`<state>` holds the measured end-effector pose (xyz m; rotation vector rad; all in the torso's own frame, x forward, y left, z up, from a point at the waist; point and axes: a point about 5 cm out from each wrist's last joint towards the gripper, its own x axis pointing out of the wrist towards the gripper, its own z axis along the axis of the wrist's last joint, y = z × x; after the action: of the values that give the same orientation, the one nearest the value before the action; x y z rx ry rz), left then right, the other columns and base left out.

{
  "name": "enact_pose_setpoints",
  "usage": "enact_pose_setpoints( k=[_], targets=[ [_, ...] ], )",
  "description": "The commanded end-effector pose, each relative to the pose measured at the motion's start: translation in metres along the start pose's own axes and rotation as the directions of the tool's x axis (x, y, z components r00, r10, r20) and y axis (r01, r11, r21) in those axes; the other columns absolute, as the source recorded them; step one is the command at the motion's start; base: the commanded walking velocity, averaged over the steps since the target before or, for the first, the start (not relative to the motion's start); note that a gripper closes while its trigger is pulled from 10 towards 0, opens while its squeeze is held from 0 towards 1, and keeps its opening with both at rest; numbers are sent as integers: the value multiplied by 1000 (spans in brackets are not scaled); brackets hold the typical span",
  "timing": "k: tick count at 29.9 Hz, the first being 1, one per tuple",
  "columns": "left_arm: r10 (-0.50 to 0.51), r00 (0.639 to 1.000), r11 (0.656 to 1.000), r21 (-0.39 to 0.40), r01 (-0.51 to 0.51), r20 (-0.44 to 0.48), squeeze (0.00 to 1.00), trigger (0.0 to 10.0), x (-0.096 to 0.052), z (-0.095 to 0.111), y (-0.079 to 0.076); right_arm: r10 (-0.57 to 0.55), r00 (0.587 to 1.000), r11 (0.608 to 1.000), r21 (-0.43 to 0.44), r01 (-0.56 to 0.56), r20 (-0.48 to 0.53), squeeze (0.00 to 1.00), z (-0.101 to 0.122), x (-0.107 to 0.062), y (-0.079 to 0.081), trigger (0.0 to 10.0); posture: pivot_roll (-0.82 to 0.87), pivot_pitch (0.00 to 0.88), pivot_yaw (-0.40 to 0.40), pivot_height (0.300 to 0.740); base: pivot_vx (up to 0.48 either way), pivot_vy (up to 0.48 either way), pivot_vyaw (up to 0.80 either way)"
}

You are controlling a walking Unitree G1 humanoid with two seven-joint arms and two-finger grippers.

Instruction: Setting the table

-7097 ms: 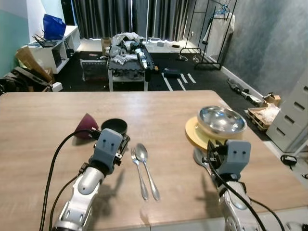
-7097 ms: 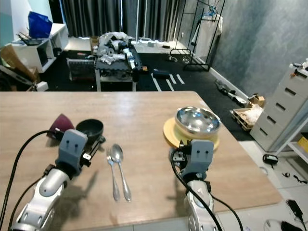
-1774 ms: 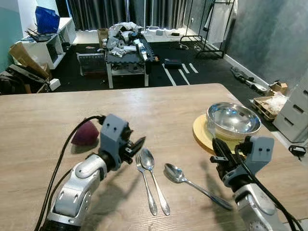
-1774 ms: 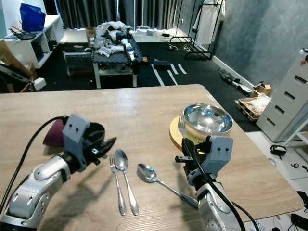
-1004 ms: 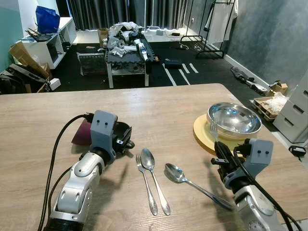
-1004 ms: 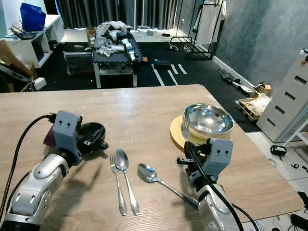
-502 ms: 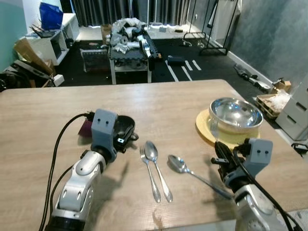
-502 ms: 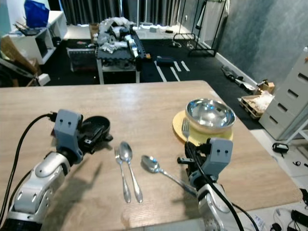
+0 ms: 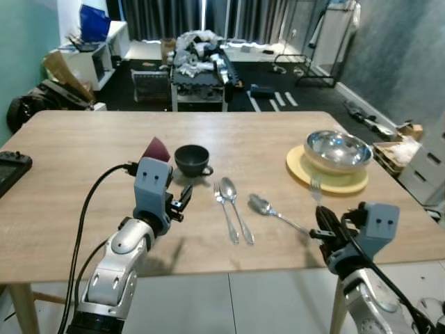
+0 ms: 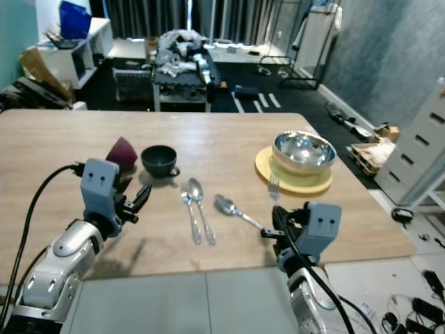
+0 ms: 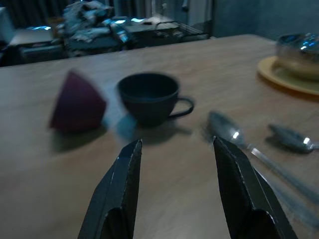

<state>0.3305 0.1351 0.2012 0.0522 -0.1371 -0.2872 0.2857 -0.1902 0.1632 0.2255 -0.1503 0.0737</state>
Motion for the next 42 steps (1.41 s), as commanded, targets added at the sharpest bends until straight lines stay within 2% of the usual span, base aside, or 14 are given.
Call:
enact_pose_setpoints(
  k=[1, 42],
  targets=[
    [-6, 1000, 1000, -4, 6, -14, 0, 10000, -1, -4, -2, -10, 1000, 1000, -7, 10, -3, 0, -1, -1, -3, 10000, 82, 44, 55, 740, -289, 0, 0],
    [-17, 1000, 1000, -8, 17, -6, 0, 10000, 1, -3, -3, -24, 1000, 1000, -8, 24, -4, 0, -3, -3, -5, 10000, 75, 49, 58, 740, -261, 0, 0]
  ],
)
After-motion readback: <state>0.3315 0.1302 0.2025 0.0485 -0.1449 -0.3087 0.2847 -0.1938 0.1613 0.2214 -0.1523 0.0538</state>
